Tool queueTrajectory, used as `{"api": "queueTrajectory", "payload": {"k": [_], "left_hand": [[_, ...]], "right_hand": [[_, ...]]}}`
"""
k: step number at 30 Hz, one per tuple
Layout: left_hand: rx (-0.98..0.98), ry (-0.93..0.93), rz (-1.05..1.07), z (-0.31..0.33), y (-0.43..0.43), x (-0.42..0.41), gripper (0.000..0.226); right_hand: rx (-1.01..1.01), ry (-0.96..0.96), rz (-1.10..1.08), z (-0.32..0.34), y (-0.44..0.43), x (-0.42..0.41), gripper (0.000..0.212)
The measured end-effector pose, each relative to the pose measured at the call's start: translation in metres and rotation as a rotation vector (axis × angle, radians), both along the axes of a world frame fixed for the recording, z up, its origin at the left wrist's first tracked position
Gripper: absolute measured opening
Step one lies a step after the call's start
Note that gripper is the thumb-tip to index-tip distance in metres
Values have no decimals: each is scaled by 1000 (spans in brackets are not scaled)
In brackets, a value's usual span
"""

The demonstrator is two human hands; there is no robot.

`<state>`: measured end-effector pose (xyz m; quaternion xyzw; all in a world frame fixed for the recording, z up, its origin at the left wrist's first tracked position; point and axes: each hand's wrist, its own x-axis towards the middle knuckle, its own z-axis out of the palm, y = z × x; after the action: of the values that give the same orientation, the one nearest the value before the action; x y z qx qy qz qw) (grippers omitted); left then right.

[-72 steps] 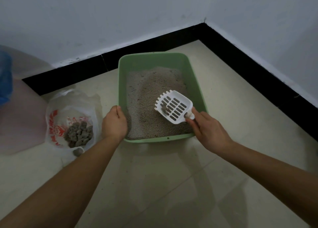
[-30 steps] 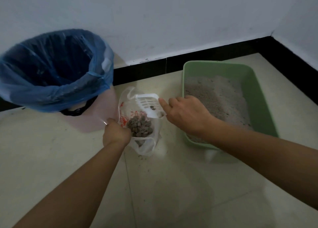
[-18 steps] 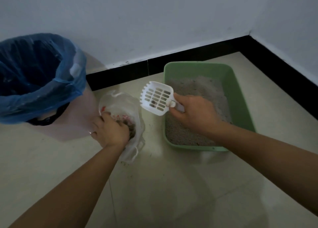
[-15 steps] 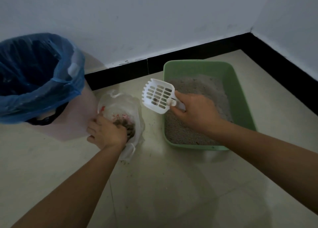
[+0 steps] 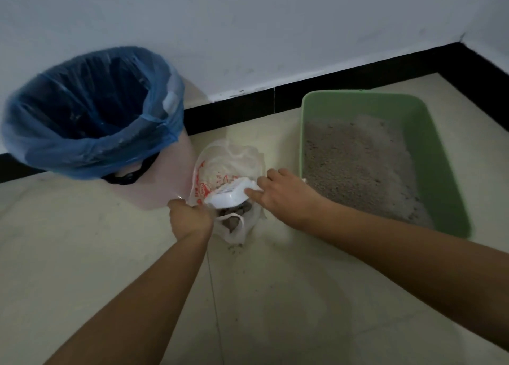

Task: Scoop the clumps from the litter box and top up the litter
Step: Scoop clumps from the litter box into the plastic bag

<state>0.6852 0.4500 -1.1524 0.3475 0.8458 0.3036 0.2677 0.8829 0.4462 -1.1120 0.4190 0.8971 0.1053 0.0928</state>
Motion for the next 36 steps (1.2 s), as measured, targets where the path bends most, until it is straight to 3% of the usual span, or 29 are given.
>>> {"api": "queueTrajectory", "payload": {"k": [4,8,11,20,22,25,27,32,36], "left_hand": [[6,8,-29,3,1,4,42],[-4,11,-31,2,1,4,41],[-15,0,-31,2,0,3,41],[-39,-4,-44,5,-1,0,39],[-41,-6,-46,5,-1,0,38],[-52,14,-60,4,1,2,35],[-53,27,-67,5,2,4,35],[-79,68,-84,0,6,8,36],[-20,392,-181,5,9,34,39]], "right_hand": [[-61,83,-103,6,3,-1,54],[-17,-23,60,-3,-7,4,24],[-31,-3,73,-8,-14,7,18],[-94,150,19,-13,-20,17,48],[-187,310,-139,-7,-19,20,56],[-579,887,-608,9,-13,25,49],[-776,1149,-770,20,-10,34,48],[-848,1245,-821,32,-17,67,41],[-785,1350,-879,42,-26,100,33]]}}
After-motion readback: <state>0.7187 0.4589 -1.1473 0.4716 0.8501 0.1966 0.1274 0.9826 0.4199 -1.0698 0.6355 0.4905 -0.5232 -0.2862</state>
